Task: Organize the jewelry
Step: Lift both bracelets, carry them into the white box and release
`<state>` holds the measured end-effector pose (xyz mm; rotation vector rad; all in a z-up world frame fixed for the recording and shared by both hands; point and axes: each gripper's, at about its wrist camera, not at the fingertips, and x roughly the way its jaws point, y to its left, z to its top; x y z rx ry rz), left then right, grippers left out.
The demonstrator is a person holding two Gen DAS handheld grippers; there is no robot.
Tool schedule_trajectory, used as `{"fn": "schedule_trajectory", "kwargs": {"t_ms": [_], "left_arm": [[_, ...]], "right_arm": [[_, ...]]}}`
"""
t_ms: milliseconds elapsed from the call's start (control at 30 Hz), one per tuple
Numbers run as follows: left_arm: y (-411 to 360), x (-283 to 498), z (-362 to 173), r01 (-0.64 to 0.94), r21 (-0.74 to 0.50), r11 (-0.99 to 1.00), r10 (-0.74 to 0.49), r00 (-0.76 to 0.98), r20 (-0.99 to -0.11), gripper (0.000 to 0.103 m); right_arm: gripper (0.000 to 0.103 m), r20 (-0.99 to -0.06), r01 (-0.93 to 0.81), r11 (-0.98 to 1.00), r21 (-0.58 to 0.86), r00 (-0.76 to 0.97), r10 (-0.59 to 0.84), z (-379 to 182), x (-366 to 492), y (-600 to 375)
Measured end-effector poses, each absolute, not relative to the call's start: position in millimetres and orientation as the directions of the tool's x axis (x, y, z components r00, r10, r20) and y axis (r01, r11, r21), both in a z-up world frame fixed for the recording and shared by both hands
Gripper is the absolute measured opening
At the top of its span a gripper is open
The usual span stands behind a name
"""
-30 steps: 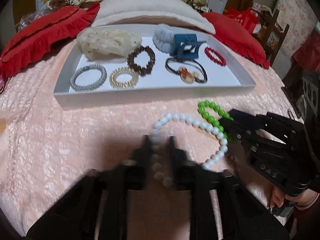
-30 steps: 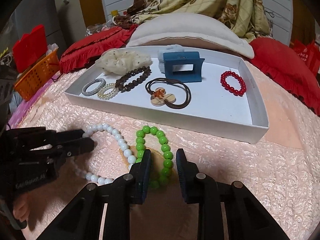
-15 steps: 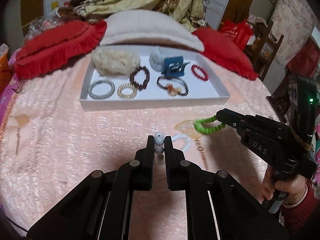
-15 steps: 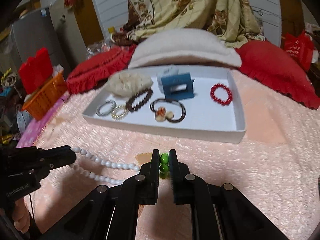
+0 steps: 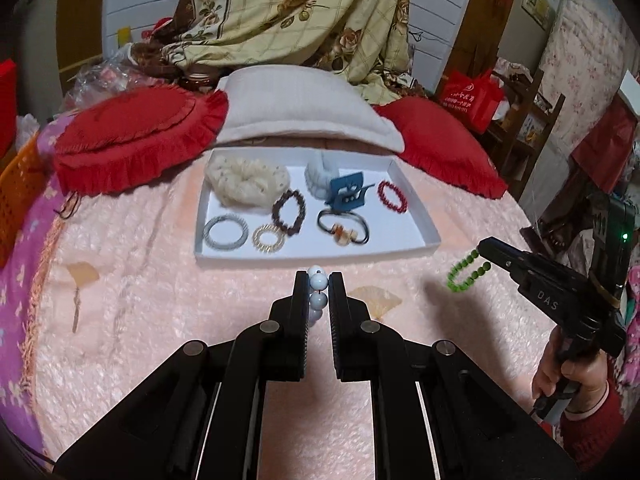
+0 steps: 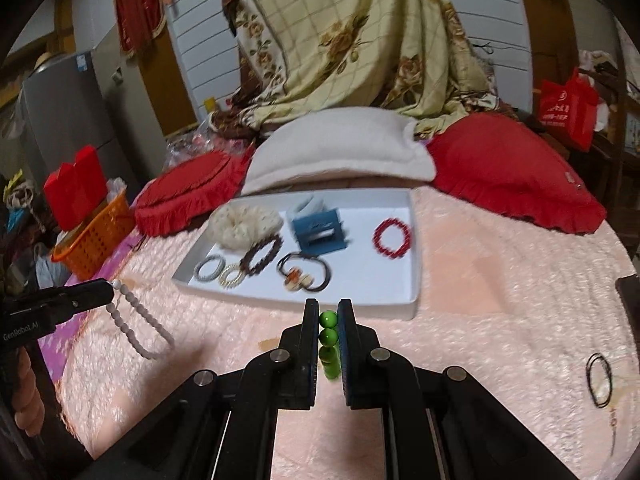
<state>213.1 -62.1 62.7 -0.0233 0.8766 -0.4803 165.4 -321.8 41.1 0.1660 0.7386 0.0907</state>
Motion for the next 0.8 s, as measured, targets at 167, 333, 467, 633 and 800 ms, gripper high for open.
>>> {"fn": "schedule_trajectory", "kwargs": {"t_ms": [167, 333, 467, 633, 800], "left_arm": [[-84.4, 231.0, 71.5, 0.415, -0.222, 0.882, -0.434, 0.535, -0.725, 0.008], [-113.1, 240.4, 74.2, 0.451, -0.195, 0.871, -0.436, 0.527, -0.729, 0.008], [-119.7, 237.2, 72.6, 0.464, -0.165, 0.870, -0.422, 0.532, -0.734, 0.008], [-112.3, 233.5, 67.4, 0.447, -0.151, 0.881, -0.399, 0.534, -0.746, 0.008], [-112.6, 242.6, 72.1, 0.434, -0.164, 0.886, -0.399, 0.532, -0.747, 0.008]], "right_arm": [[0.009, -0.658, 0.009, 0.983, 0.183, 0.744, 0.116, 50.0, 181.6, -338.8], [0.009, -0.659, 0.033, 0.984, 0.177, 0.747, 0.093, 53.4, 197.0, -350.5], [0.009, -0.660, 0.038, 0.984, 0.175, 0.746, 0.088, 53.4, 194.0, -356.8], [0.009, -0.677, 0.042, 0.987, 0.158, 0.732, 0.077, 47.3, 185.5, -361.3], [0.009, -0.690, 0.060, 0.980, 0.189, 0.719, 0.089, 43.9, 196.9, -365.1]]}}
